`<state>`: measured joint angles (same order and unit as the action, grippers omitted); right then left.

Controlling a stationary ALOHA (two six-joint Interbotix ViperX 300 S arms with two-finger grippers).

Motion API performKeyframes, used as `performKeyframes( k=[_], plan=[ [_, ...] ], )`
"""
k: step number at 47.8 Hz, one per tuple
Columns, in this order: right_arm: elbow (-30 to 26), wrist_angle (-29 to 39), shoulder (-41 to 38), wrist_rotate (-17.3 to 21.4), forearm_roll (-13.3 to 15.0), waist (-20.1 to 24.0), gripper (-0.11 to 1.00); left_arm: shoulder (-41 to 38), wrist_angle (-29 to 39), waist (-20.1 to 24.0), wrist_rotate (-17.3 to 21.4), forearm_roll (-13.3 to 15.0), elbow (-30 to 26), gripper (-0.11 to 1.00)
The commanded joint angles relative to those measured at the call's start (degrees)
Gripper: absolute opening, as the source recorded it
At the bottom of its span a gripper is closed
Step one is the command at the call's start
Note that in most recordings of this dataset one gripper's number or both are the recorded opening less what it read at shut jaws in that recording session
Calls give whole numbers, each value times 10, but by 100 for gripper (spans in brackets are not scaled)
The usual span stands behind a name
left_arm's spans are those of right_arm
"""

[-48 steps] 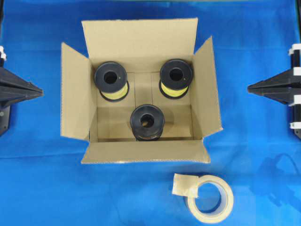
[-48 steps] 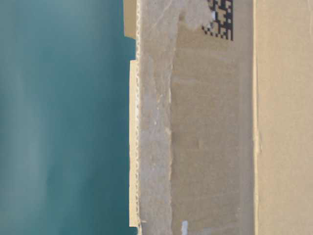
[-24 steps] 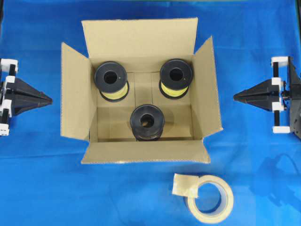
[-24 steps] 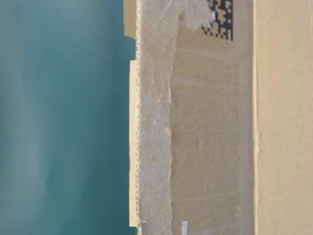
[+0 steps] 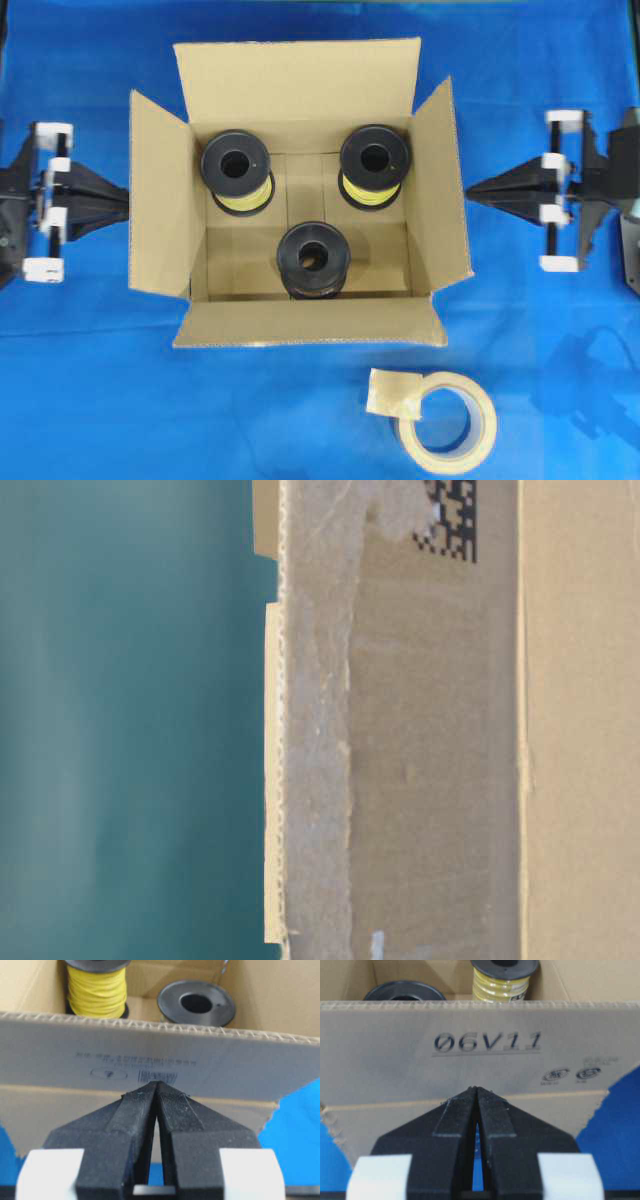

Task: Close the cardboard box.
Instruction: 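Push the left and right side flaps inward over the spools with both grippers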

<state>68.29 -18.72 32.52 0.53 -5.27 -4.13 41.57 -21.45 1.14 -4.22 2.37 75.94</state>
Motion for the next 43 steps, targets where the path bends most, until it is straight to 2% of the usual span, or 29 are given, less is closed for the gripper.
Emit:
performKeyframes(
  k=[1, 15, 27, 33, 43],
  plan=[
    [-40, -12, -31, -1, 0, -3, 0, -56, -12, 9, 3, 0, -46, 0],
    [-116, -45, -127, -2, 0, -3, 0, -192, -38, 27, 14, -1, -145, 0],
    [-176, -49, -200, -2, 0, -3, 0, -265, -39, 36, 32, -1, -213, 0],
    [-194, -49, -227, -2, 1, -4, 0, -289, -34, 41, 36, -1, -225, 0],
    [-194, -52, -252, -1, -1, -6, 0, -308, -34, 43, 34, -1, -221, 0]
  ],
)
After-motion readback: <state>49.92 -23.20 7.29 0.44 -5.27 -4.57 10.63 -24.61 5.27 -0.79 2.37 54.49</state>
